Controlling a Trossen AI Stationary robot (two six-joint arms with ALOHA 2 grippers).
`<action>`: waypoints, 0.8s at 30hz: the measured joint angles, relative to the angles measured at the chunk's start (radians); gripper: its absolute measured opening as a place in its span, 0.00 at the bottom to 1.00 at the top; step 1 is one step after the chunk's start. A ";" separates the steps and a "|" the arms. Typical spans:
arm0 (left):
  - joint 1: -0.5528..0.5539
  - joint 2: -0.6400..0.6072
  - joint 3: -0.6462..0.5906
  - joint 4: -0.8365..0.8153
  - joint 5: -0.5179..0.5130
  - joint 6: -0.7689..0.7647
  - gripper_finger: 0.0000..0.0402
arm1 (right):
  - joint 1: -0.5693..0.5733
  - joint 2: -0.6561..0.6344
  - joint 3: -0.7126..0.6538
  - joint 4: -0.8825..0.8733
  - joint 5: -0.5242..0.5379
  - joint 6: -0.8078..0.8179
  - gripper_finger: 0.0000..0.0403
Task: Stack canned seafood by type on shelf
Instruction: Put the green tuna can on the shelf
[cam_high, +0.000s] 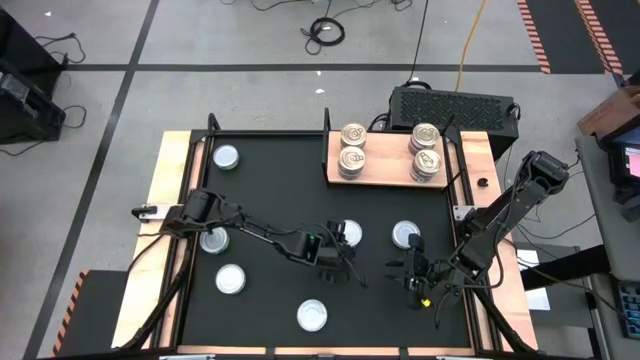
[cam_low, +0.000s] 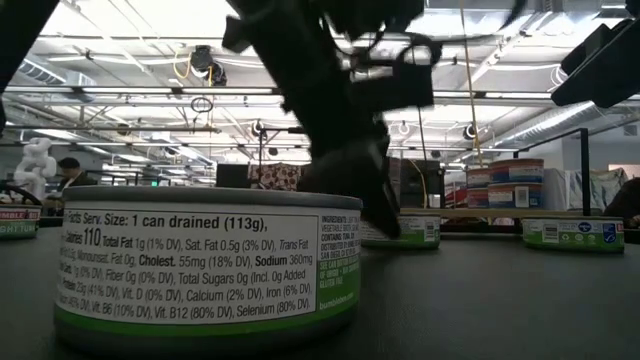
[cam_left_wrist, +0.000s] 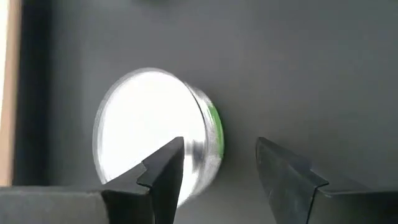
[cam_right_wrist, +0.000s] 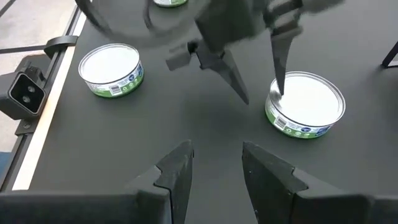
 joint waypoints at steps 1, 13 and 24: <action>0.001 0.009 -0.001 0.002 -0.013 0.005 0.49 | 0.000 0.000 0.000 0.000 0.001 0.000 0.33; 0.005 0.033 0.002 0.014 -0.065 0.007 0.36 | 0.000 0.000 0.000 -0.016 0.001 0.000 0.33; 0.005 0.030 0.003 0.009 -0.071 0.003 0.02 | 0.000 0.000 0.000 -0.016 -0.001 0.000 0.33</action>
